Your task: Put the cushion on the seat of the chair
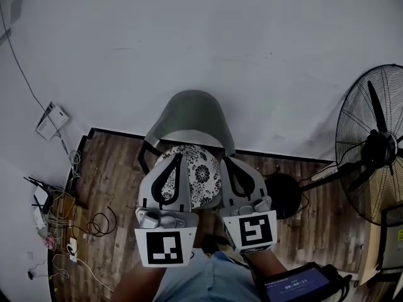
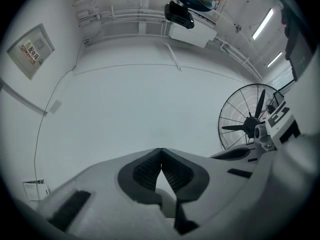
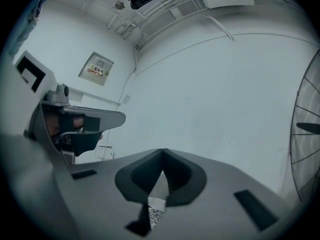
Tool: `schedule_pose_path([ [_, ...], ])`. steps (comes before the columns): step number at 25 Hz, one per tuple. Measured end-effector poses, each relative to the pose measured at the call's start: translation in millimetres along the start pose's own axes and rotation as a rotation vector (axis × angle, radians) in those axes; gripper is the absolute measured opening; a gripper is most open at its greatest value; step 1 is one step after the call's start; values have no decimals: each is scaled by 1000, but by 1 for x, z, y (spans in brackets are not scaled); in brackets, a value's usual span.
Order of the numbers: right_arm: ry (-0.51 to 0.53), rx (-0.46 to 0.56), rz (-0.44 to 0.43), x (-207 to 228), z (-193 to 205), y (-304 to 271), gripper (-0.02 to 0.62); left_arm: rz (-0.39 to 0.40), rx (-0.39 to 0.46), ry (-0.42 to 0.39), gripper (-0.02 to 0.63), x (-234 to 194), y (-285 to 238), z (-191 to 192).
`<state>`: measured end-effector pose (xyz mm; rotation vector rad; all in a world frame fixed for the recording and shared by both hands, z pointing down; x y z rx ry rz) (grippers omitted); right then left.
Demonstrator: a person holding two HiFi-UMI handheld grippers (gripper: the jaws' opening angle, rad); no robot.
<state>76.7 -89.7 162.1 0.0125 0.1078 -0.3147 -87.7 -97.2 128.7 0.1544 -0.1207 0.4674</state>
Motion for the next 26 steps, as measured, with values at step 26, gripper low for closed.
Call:
schedule_pose_path([
  [26,-22,6,7,-7,4,2,5,31,-9,-7,9,1,4,3],
])
Point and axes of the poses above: the fingertips, and each gripper's own axes: y backward along the fingers, x to its right, z out of its underside, the point moved 10 cm from there along y, backward along the fingers
